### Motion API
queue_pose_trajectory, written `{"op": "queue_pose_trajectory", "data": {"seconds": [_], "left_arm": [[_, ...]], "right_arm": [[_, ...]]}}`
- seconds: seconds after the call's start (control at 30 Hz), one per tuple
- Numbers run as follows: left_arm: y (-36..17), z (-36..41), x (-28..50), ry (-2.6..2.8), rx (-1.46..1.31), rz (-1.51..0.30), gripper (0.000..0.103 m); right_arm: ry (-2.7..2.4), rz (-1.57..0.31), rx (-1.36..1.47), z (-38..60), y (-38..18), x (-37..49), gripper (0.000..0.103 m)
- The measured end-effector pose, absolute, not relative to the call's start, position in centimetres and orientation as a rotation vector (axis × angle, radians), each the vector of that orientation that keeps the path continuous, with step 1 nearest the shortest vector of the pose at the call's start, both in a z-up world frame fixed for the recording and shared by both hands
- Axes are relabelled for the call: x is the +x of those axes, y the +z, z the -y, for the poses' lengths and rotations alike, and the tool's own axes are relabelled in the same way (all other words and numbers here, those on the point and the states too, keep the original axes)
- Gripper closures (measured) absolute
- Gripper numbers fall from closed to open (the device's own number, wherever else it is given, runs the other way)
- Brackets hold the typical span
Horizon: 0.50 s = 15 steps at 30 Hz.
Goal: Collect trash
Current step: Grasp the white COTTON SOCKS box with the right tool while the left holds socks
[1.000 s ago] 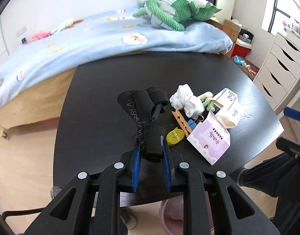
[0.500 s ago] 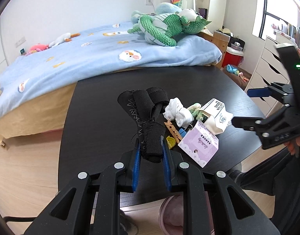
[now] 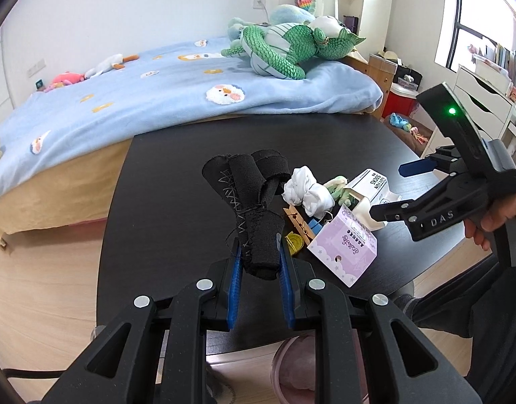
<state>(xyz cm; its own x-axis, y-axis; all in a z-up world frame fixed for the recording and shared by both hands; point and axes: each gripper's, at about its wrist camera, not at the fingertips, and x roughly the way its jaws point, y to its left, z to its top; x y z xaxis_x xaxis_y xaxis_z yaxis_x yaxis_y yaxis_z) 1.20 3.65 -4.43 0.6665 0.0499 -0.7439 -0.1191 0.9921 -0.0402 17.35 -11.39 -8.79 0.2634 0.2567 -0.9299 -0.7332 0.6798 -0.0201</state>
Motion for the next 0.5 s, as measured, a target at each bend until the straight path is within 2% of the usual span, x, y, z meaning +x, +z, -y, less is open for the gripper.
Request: {"op": "queue_pose_trajectory", "data": {"seconds": [0.4, 0.47, 0.5], "left_arm": [[-4.8, -3.3, 1.5, 0.089, -0.079, -0.847, 0.083], [-4.9, -3.3, 1.6, 0.089, -0.079, -0.849, 0.083], [-5.0, -3.2, 1.6, 0.089, -0.079, -0.850, 0.083]], "right_arm": [[0.743, -1.140, -0.485, 11.3, -9.9, 18.0, 0.003], [0.749, -1.142, -0.476, 11.3, -9.9, 18.1, 0.009], [0.751, -1.145, -0.475, 11.3, -10.0, 18.1, 0.015]]}}
